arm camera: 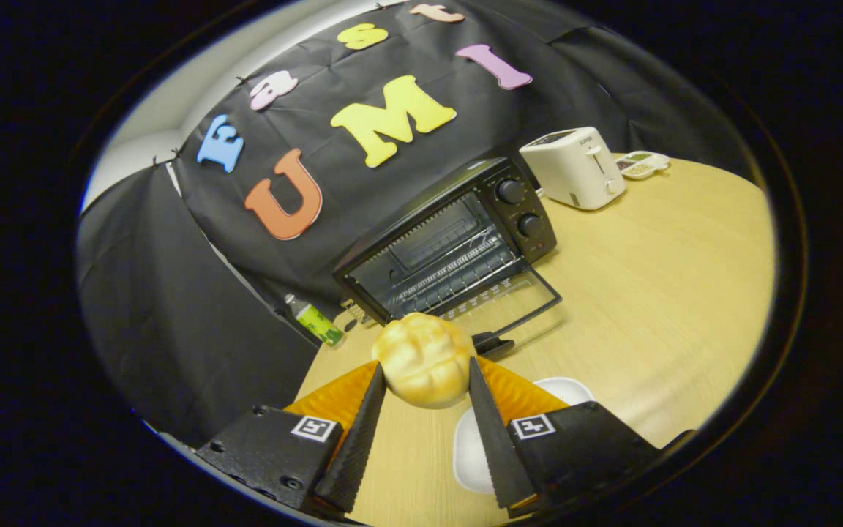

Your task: Open the toaster oven, put the food inside, and close the toaster oven door.

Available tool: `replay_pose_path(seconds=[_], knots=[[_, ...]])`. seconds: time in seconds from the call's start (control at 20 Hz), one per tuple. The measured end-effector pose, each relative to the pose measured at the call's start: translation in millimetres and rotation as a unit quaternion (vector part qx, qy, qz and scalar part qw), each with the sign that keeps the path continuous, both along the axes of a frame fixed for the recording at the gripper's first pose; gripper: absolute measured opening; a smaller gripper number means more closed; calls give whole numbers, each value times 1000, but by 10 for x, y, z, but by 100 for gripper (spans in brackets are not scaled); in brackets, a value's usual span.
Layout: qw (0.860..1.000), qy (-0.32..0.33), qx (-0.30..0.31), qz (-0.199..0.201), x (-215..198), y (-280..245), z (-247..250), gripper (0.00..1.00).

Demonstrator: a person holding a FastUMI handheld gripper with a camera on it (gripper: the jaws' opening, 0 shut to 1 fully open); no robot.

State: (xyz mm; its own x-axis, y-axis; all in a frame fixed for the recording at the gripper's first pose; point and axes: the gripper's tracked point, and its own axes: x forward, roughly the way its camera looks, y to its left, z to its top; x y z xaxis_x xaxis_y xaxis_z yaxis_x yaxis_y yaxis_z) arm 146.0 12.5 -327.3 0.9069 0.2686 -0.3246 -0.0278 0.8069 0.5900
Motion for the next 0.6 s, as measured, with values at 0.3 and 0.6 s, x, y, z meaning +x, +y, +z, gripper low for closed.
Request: replay_pose_path(seconds=[0.3, 0.6], knots=[[999, -21, 35, 9, 731, 131, 51, 73], [1000, -27, -3, 2, 1550, 133, -12, 73]])
